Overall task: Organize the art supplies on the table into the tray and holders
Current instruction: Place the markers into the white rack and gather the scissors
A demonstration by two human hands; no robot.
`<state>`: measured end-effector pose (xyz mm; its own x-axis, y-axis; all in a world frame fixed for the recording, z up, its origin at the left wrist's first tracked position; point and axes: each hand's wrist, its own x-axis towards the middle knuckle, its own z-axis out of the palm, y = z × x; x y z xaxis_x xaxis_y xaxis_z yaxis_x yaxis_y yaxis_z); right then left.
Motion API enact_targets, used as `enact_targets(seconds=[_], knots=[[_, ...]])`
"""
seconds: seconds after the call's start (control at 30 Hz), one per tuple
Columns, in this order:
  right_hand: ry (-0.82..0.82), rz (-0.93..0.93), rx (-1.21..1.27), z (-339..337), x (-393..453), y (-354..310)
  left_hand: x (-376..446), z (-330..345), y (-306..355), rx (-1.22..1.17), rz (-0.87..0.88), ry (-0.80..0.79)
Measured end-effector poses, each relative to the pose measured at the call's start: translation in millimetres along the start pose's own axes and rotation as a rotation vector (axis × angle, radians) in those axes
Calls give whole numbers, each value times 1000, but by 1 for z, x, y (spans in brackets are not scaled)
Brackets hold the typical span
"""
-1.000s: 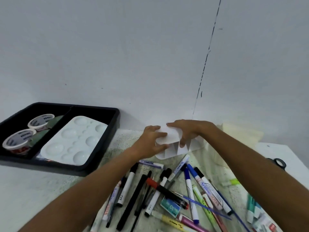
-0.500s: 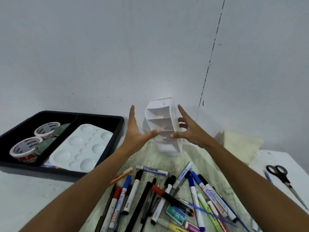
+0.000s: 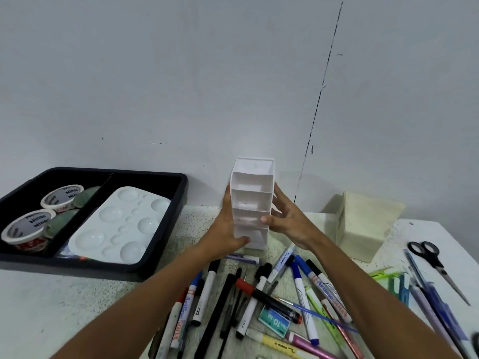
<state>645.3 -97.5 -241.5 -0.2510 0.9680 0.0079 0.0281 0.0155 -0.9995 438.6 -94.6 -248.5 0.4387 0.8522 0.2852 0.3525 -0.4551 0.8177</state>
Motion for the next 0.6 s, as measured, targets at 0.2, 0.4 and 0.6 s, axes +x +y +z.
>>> enact_targets(seconds=[0.2,0.4,0.6], knots=[[41,-18,-381,20,-18,25,-8,0,-13,68,-6,23],[164,0,-532,29,-12,27,2,-3,-25,152,-67,34],[197,110,-628,32,-10,19,4,-7,-20,219,-161,7]])
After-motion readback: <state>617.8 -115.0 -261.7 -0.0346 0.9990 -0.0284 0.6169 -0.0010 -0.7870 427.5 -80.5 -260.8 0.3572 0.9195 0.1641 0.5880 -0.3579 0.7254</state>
